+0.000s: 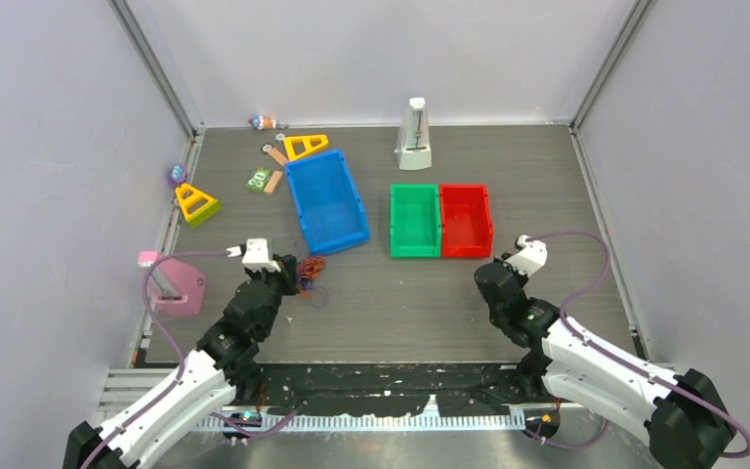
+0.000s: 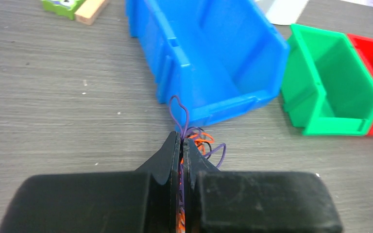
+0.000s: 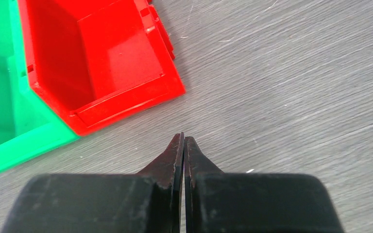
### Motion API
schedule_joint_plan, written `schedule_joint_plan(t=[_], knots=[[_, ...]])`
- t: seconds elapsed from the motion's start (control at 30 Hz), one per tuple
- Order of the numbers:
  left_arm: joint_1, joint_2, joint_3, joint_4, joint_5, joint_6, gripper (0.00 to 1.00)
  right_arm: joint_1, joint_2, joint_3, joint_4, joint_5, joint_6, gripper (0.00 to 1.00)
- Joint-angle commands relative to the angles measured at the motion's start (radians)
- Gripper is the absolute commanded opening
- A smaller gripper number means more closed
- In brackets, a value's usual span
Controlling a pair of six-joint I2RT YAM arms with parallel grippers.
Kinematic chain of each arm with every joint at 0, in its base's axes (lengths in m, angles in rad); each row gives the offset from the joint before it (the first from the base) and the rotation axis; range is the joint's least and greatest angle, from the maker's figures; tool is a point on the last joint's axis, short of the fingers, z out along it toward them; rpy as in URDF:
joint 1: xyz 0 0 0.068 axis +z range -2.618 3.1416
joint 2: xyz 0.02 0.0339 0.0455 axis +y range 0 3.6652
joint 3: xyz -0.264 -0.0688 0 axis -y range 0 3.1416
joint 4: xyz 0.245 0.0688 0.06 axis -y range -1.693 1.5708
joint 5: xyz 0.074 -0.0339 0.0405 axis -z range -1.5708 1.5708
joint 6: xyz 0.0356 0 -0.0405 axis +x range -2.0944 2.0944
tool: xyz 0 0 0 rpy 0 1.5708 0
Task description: Untangle the cables
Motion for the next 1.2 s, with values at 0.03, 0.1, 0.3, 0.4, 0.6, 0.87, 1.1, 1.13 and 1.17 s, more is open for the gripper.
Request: schedule_joint_plan(t=[0.03,0.1,0.3,0.4,0.6,0.87,1.1,1.13,1.17], knots=[[0.002,0.022,0.006,0.018,-0.046,0.013,0.0,-0.005,0.019,0.088,0.006,-0.012,-0.055,0.11],[0.001,0.053,0.007,0.093,0.121,0.059,0.0,-0.005,0.035,0.101,0.14,-0.293,-0.276,0.38],[0.001,0.201,0.043,0.264,0.596,0.089,0.0,-0.004,0.061,0.082,0.415,-0.828,-0.389,0.94],[-0.008,0.298,0.112,0.285,0.755,0.062,0.0,-0.003,0.07,0.104,0.403,-0.867,-0.423,0.94],[-0.113,0.45,0.306,0.273,0.871,0.067,0.0,-0.003,0.027,0.109,0.337,-0.771,-0.467,0.98],[-0.119,0.568,0.303,0.165,0.556,0.0,0.72,-0.002,0.044,0.094,0.318,-0.805,-0.454,0.99],[-0.121,0.686,0.346,0.054,0.598,0.052,0.88,0.002,0.134,0.112,0.258,-0.804,-0.446,0.98],[-0.121,0.699,0.366,0.028,0.624,0.072,0.87,0.002,0.151,0.124,0.244,-0.8,-0.439,0.97],[-0.122,0.713,0.381,0.011,0.648,0.085,0.87,0.002,0.158,0.13,0.209,-0.798,-0.433,0.96]])
